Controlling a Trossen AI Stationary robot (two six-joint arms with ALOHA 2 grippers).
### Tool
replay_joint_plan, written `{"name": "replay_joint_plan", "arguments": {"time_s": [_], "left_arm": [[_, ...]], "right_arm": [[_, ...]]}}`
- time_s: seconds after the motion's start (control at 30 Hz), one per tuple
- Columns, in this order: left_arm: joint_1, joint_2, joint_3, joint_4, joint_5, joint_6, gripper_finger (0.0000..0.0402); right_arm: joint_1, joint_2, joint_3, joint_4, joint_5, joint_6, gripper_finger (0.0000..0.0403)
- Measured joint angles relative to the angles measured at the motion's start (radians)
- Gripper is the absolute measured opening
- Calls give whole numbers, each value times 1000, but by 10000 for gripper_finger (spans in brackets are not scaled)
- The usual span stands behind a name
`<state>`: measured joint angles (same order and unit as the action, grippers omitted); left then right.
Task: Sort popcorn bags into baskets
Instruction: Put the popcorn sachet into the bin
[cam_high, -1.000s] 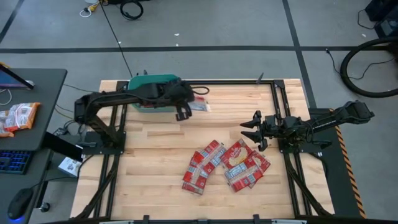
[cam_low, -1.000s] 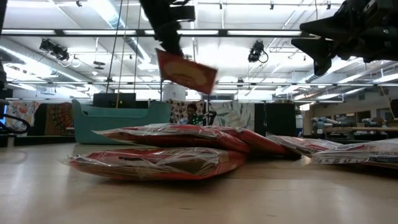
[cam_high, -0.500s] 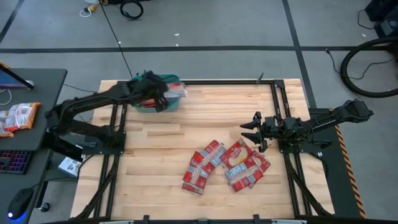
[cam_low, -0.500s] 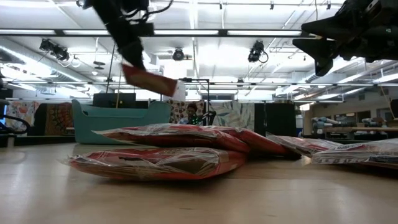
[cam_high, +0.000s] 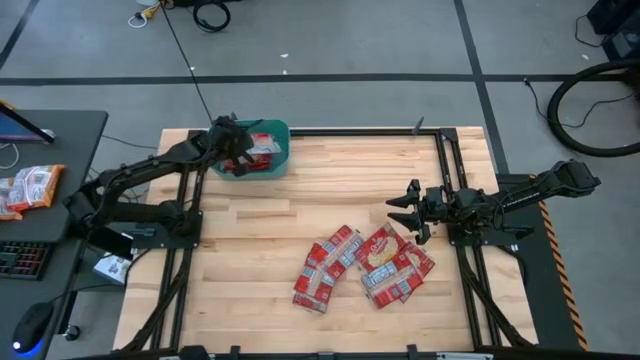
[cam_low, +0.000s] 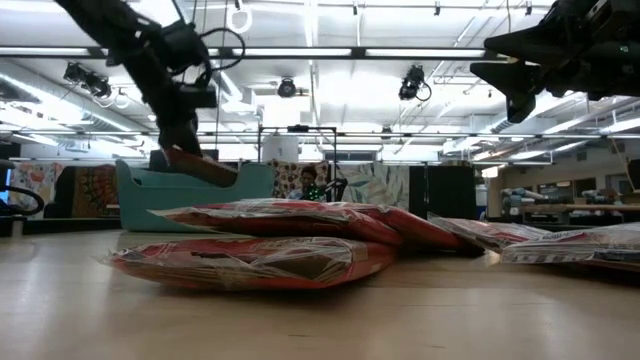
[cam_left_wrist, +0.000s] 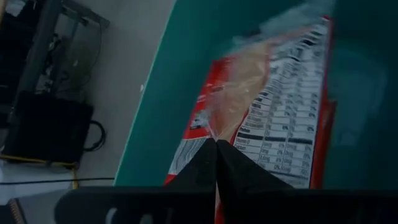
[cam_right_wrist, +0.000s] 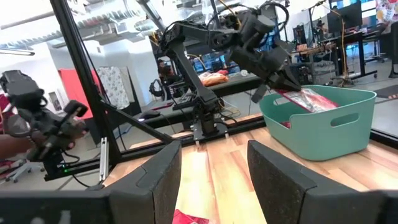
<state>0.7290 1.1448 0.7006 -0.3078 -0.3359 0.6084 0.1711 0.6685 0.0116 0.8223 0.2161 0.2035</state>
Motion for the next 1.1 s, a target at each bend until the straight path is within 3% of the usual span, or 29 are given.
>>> {"name": "replay_joint_plan", "arguments": {"time_s": [0.27,0.47,0.6,0.8,1.1], "left_arm": [[83,0,-76,33,-2,38,20],[79,0,-95,30,-6,10,97],[48,0,-65,9,-86,-95,145],[-64,-1,39,-46,162,-236,158],[-358,26,61,47,90,-346,142]], "right_arm": [[0,0,0,0,1,0,189],[0,0,0,-1,1,2,189],[0,0,0,-1,1,2,189],[-1,0,0,-1,14,-2,189],[-1,0,0,-2,19,-4,189]]}}
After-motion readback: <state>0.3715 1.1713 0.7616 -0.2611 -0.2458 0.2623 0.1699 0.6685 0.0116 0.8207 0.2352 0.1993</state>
